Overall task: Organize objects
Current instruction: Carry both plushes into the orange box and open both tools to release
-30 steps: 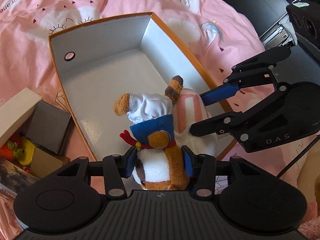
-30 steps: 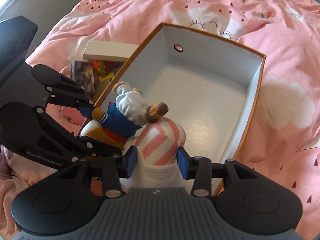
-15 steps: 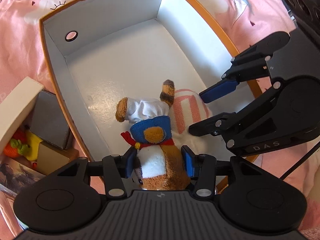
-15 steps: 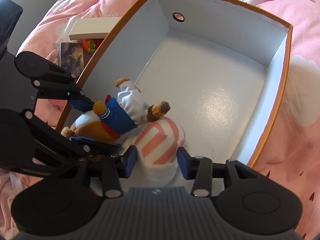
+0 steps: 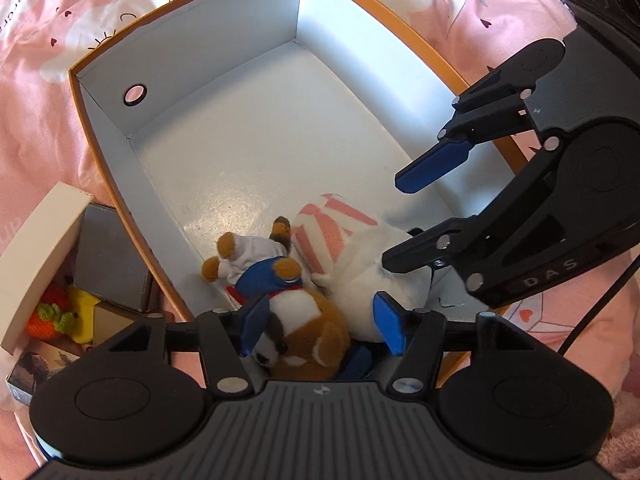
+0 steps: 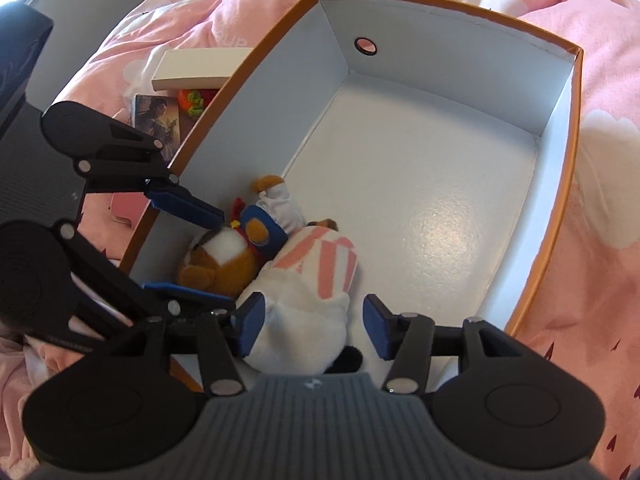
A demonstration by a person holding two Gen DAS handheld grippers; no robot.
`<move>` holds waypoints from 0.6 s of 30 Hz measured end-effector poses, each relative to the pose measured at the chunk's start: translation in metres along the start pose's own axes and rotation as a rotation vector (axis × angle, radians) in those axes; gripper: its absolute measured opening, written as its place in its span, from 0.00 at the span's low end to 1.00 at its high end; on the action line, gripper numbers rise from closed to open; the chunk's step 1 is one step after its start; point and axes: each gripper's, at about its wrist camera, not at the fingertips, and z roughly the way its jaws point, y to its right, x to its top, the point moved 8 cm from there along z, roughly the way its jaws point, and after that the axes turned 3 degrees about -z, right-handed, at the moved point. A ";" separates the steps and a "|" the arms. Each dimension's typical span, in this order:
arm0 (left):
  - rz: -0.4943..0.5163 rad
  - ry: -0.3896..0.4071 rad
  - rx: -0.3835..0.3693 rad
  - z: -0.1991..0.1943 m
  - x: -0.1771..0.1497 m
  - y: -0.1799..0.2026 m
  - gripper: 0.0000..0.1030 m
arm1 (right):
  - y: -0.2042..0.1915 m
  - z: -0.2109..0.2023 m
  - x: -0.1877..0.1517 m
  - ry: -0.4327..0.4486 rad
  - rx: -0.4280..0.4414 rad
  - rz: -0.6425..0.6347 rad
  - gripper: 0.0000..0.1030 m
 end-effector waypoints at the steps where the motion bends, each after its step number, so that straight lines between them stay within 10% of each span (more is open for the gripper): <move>1: 0.006 -0.003 -0.002 -0.001 -0.002 -0.002 0.54 | -0.001 -0.001 -0.001 -0.004 -0.001 -0.003 0.55; 6: 0.092 0.002 0.021 -0.005 -0.016 -0.003 0.33 | -0.007 0.009 -0.009 -0.041 0.011 -0.020 0.54; 18: 0.141 0.016 0.056 -0.002 -0.027 0.003 0.28 | -0.012 0.033 -0.013 -0.077 0.029 0.039 0.42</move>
